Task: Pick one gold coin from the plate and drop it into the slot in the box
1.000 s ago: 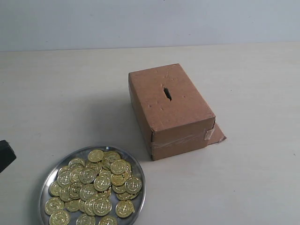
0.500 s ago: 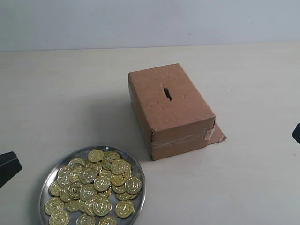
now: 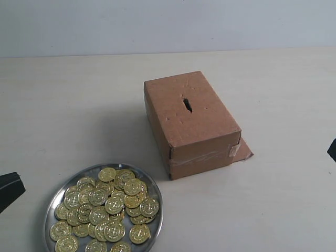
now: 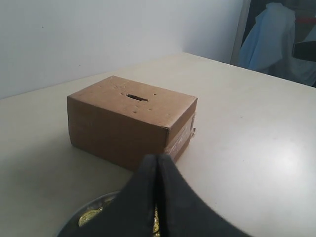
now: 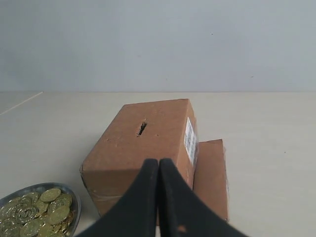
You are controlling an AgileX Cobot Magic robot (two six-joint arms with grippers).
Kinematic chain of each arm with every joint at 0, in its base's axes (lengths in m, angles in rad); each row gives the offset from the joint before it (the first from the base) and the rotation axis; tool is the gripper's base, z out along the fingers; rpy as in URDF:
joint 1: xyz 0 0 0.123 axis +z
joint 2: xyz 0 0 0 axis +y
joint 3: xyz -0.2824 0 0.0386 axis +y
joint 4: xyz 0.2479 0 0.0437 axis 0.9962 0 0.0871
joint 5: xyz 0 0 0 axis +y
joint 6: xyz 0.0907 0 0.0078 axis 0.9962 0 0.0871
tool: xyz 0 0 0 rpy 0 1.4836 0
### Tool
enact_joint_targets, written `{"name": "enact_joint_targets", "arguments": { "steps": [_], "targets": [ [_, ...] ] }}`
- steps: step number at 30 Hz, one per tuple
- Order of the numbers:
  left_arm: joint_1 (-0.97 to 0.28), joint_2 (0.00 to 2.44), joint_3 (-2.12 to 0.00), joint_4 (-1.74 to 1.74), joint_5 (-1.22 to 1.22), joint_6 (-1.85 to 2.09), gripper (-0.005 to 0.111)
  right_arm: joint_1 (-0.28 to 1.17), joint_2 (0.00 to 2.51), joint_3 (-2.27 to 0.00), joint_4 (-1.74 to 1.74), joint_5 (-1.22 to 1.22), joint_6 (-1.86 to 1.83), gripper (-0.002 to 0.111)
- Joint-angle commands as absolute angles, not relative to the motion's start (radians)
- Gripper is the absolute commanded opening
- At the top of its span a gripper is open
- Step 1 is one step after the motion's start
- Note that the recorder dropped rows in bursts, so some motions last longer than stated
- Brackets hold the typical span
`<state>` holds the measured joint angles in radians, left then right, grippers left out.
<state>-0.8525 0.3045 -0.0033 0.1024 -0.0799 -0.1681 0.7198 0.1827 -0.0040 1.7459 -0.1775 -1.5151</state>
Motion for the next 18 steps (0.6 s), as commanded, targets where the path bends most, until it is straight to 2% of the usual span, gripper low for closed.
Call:
{"name": "enact_joint_targets", "arguments": {
  "steps": [1, 11, 18],
  "targets": [
    [-0.857, 0.301, 0.0, 0.1, -0.082, -0.166, 0.002, 0.722, 0.174, 0.0, 1.744, -0.177, -1.516, 0.0],
    [-0.857, 0.301, 0.0, 0.1, -0.082, -0.166, 0.002, 0.717, 0.172, 0.0, 1.744, -0.179, -1.516, 0.0],
    [-0.857, 0.301, 0.0, 0.1, -0.082, -0.166, 0.002, 0.446, 0.107, 0.0, 1.744, -0.138, -1.57, 0.0]
  ]
}}
